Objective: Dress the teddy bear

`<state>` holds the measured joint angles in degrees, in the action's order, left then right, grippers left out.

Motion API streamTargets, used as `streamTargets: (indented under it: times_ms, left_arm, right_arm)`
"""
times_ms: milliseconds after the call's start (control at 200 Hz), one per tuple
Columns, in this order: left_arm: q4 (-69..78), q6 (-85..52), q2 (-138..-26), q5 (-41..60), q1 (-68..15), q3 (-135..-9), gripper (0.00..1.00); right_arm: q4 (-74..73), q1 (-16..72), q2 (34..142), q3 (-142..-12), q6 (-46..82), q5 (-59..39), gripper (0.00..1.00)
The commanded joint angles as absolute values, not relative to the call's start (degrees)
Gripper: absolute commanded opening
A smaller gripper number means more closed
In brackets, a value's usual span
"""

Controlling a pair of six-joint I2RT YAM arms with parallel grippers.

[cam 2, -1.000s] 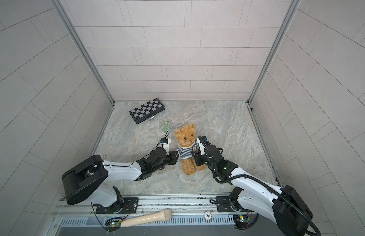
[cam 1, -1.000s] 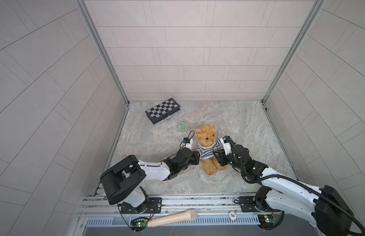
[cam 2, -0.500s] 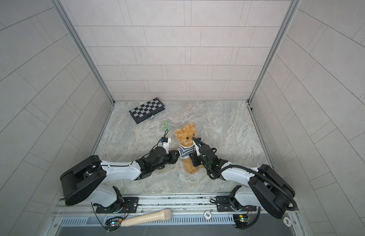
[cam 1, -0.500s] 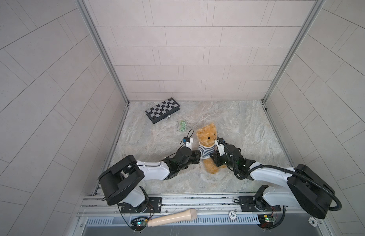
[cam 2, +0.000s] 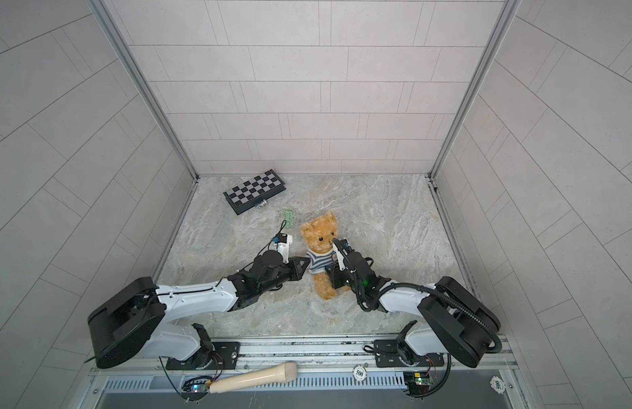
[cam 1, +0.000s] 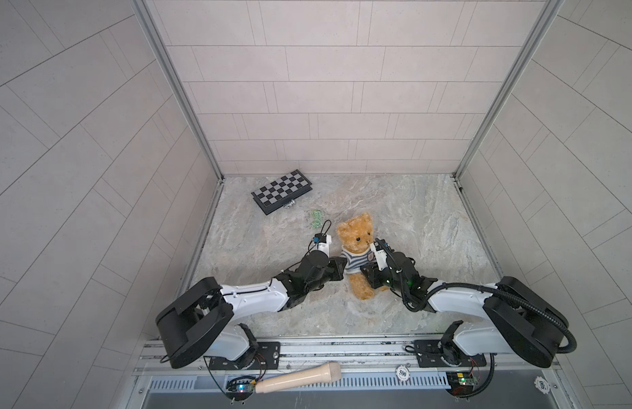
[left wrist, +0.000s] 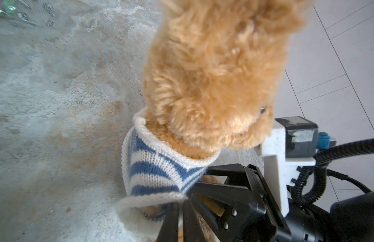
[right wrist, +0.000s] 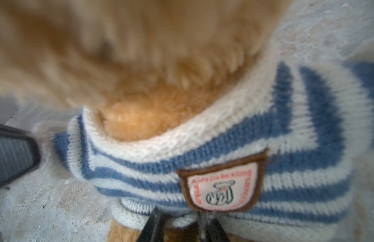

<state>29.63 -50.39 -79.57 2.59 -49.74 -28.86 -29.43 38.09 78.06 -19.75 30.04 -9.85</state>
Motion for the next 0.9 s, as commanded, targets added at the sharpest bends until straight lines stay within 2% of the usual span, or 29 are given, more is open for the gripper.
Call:
streamTargets:
  times_ms: [0, 275, 441, 691, 896]
  left_arm:
    - [30.9, -51.0, -79.4, 4.5, -48.1, -26.3, 0.09]
    - [29.8, -50.0, -78.3, 4.1, -48.0, -25.3, 0.07]
    - [31.3, -50.6, -80.8, 4.5, -48.0, -26.2, 0.11]
    - [35.3, -51.6, -80.3, 4.1, -48.0, -22.8, 0.11]
    - [34.0, -50.2, -80.4, 4.0, -48.1, -25.3, 0.12]
  right_arm:
    - [-28.1, 38.1, 79.7, -19.4, 31.0, -9.9, 0.3]
    - [-28.2, 37.9, 80.2, -19.3, 31.1, -10.0, 0.29]
    - [-27.7, 37.7, 79.6, -19.2, 31.1, -9.9, 0.29]
    - [-27.0, 37.6, 79.0, -19.1, 31.0, -9.7, 0.29]
    - [-27.8, 37.6, 79.8, -19.1, 31.2, -10.1, 0.28]
